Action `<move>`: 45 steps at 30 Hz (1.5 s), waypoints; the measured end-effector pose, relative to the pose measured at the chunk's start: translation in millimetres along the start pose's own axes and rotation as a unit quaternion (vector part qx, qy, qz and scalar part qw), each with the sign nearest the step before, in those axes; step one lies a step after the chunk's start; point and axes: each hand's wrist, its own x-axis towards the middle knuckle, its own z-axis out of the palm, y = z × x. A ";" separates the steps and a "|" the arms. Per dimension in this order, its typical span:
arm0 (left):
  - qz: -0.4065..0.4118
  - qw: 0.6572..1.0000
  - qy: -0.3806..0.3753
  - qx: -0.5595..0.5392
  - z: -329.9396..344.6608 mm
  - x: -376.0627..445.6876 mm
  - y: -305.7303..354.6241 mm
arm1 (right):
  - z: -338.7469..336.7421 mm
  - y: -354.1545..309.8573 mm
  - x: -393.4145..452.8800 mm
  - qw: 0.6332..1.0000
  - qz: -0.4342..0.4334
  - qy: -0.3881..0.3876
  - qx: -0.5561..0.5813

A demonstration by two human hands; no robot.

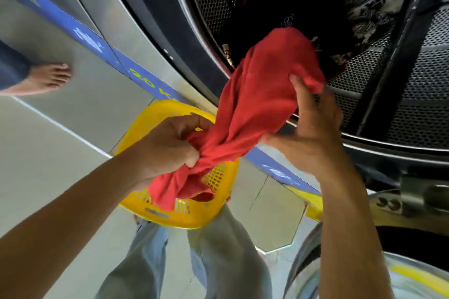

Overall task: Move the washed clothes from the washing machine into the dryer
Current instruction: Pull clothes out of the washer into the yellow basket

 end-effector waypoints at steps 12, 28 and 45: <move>-0.119 0.973 0.130 -0.147 -8.6 8.0 -11.2 | 65.7 -58.8 -10.8 0.960 -0.023 -0.103 0.260; -0.057 0.979 0.179 0.076 5.4 47.1 36.5 | -13.6 -49.2 128.9 0.984 -0.019 0.064 0.165; -0.070 0.986 0.150 0.000 -2.4 33.1 24.2 | 30.6 -6.0 146.9 0.987 0.047 0.016 0.151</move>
